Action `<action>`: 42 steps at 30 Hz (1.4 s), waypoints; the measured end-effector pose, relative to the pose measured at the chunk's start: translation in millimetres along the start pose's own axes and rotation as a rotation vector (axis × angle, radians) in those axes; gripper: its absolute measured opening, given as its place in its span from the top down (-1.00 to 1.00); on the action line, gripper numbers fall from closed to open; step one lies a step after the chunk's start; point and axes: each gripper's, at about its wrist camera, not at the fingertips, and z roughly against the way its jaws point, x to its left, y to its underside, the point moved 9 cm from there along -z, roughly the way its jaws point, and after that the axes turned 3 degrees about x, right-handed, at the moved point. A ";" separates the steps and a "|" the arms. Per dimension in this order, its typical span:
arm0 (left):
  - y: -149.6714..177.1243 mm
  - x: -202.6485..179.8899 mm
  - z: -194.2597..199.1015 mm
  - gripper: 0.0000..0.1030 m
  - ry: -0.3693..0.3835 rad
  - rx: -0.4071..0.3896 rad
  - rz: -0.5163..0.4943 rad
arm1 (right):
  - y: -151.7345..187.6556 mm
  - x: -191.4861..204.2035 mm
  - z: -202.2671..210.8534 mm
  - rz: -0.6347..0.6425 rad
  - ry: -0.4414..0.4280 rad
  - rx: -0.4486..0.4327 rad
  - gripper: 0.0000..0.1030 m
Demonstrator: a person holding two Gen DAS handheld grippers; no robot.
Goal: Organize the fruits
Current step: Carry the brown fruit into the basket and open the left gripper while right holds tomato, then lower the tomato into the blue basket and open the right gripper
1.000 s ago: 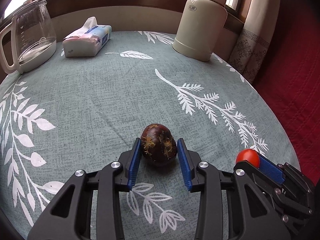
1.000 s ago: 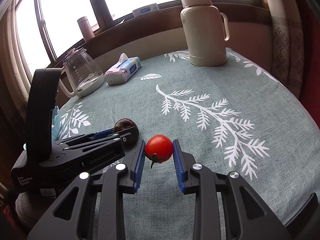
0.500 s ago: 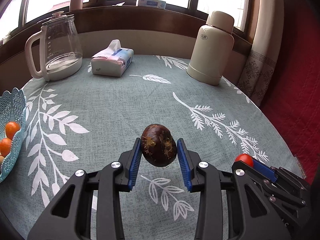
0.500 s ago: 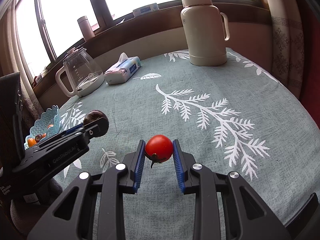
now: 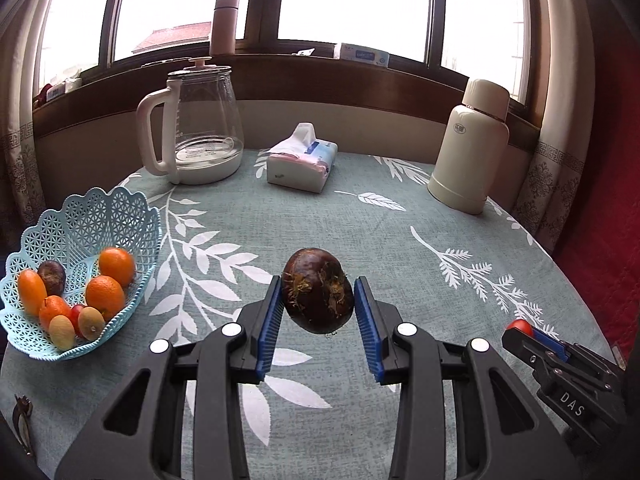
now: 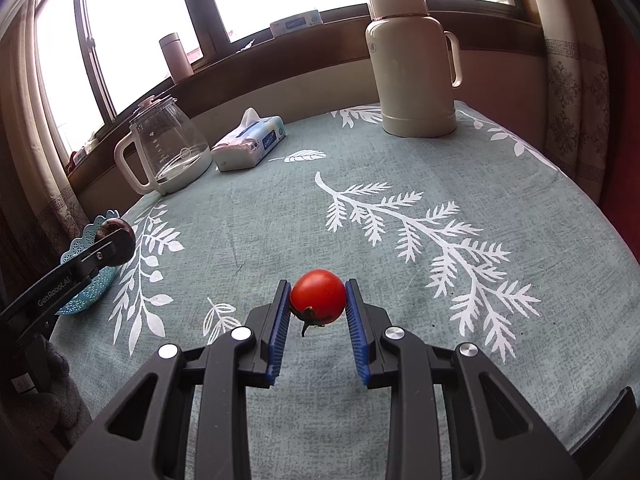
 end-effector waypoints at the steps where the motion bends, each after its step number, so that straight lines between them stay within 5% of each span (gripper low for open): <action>1: -1.2 5.5 2.0 0.28 -0.012 -0.007 0.004 | -0.3 0.1 0.1 0.001 0.001 -0.001 0.46; 30: -27.3 181.5 35.9 0.27 -0.287 -0.147 0.213 | 1.8 2.9 -5.3 0.039 0.041 0.017 0.46; 34: -21.1 200.7 41.7 -0.14 -0.310 -0.160 0.283 | 2.5 2.9 -6.2 0.044 0.047 0.021 0.46; 42: -7.9 219.5 60.8 -0.35 -0.385 -0.202 0.330 | 3.5 4.7 -9.4 0.058 0.059 0.034 0.46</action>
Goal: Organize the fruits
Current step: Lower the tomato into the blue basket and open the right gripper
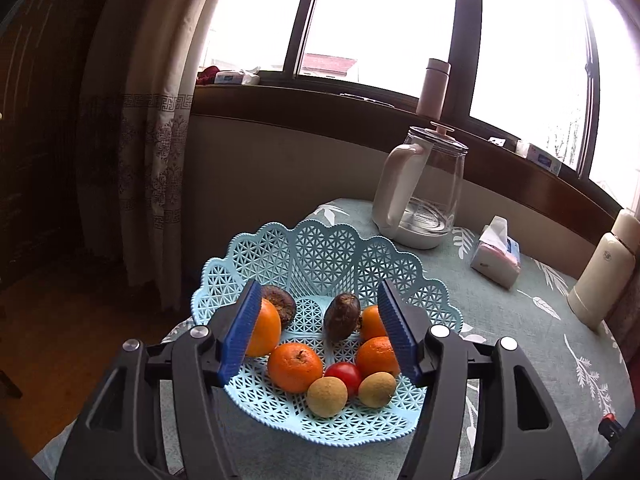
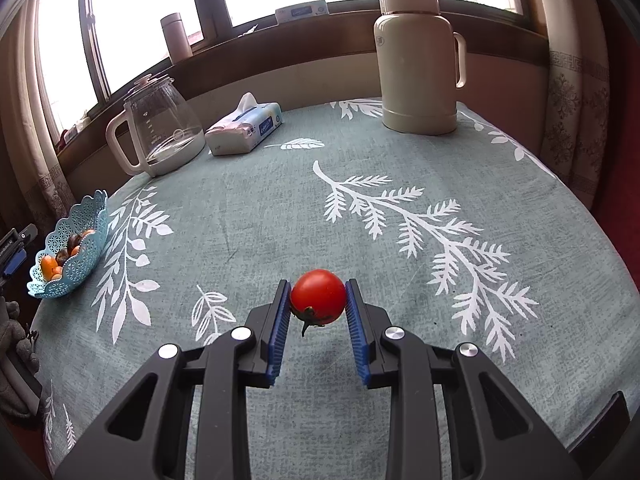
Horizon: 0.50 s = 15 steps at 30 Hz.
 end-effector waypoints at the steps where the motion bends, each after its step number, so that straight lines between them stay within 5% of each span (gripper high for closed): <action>1: -0.6 2.0 5.1 -0.47 -0.013 -0.020 -0.002 | -0.3 0.3 -0.2 0.002 0.002 0.002 0.46; 6: 2.0 9.2 28.4 -0.65 -0.060 -0.092 -0.021 | -1.1 8.2 -0.6 0.002 -0.027 0.023 0.46; 15: 14.1 18.8 41.1 -0.67 -0.057 -0.086 0.008 | -25.2 73.7 6.5 0.069 -0.160 0.016 0.46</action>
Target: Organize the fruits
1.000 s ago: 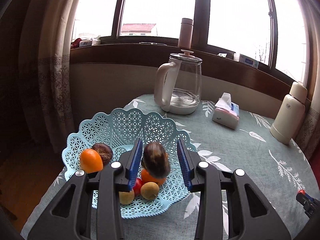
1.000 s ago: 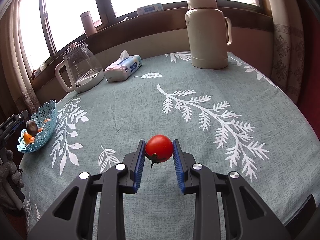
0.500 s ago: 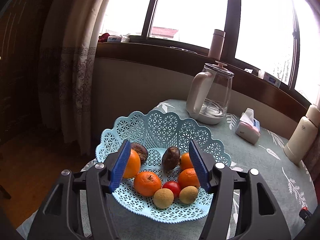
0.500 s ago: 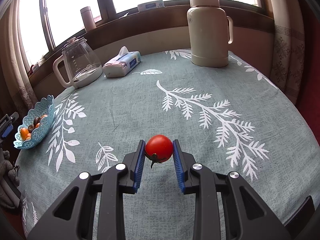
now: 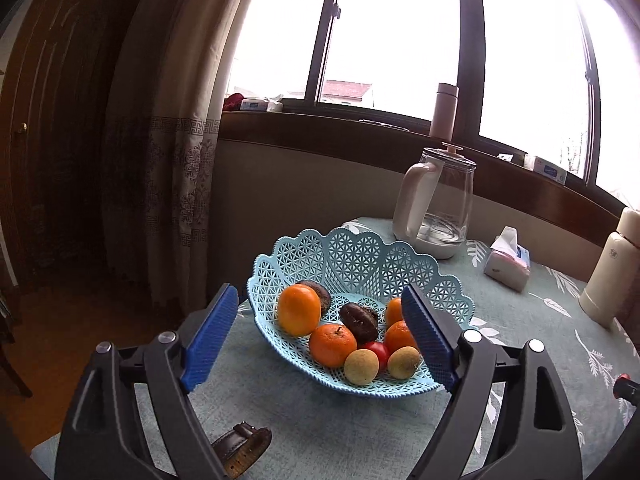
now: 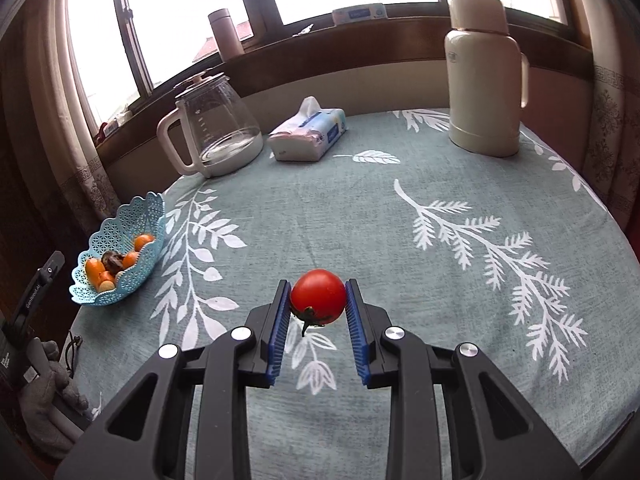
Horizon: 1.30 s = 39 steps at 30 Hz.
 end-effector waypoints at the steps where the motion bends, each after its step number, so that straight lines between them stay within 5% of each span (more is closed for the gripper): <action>1: 0.6 0.4 0.1 -0.72 -0.004 0.000 0.003 | -3.7 10.9 -1.6 0.013 -0.021 0.002 0.46; 12: 6.6 12.9 -9.8 -0.75 -0.029 0.042 0.057 | -34.2 137.1 -30.9 0.142 -0.231 0.038 0.46; 21: 6.6 18.1 -10.6 -0.75 -0.036 0.038 0.085 | -39.4 209.0 -70.5 0.221 -0.300 0.107 0.46; 30: 7.2 28.5 -16.5 -0.75 -0.038 0.055 0.143 | -44.9 227.2 -90.5 0.259 -0.282 0.123 0.40; 39: 6.4 29.0 -15.0 -0.88 -0.047 0.043 0.146 | -39.4 192.8 -73.3 0.197 -0.250 0.077 -0.22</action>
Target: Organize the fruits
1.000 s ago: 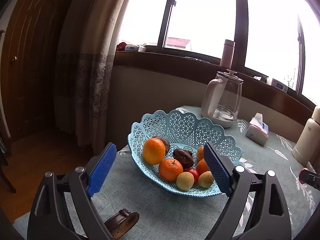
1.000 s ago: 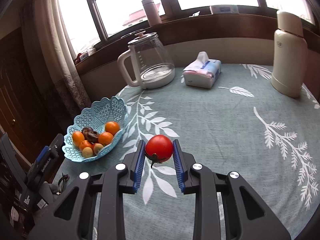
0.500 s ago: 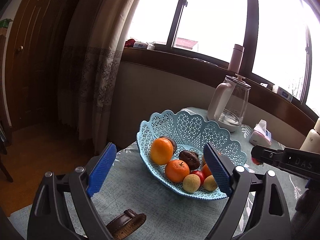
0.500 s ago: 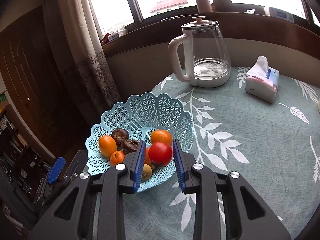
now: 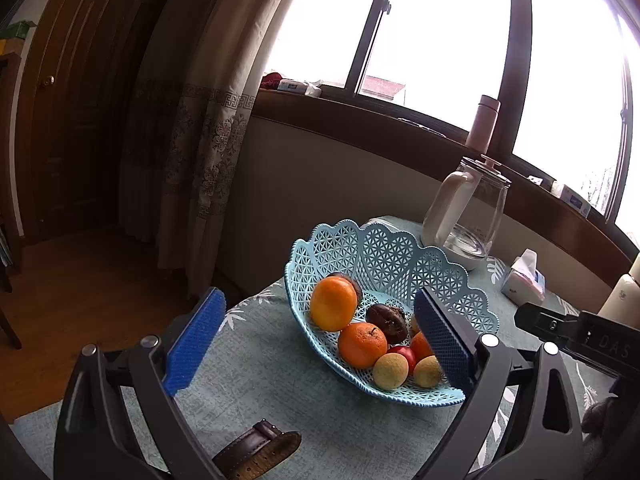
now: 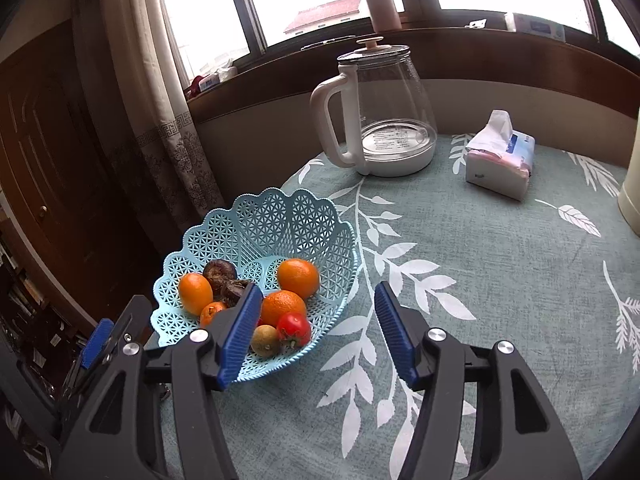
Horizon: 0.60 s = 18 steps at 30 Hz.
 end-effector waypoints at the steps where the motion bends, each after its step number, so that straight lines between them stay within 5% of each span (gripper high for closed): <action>1: -0.1 0.2 0.2 -0.89 -0.001 0.000 0.000 | 3.7 -2.7 2.6 -0.008 0.000 0.000 -0.23; 5: -0.5 0.5 1.4 -0.94 -0.005 -0.005 0.002 | 18.0 -15.2 12.0 -0.043 -0.002 0.005 -0.54; 18: 1.6 -8.1 17.2 -0.94 0.034 -0.004 -0.047 | 45.3 -34.1 46.2 -0.009 0.062 -0.045 -0.81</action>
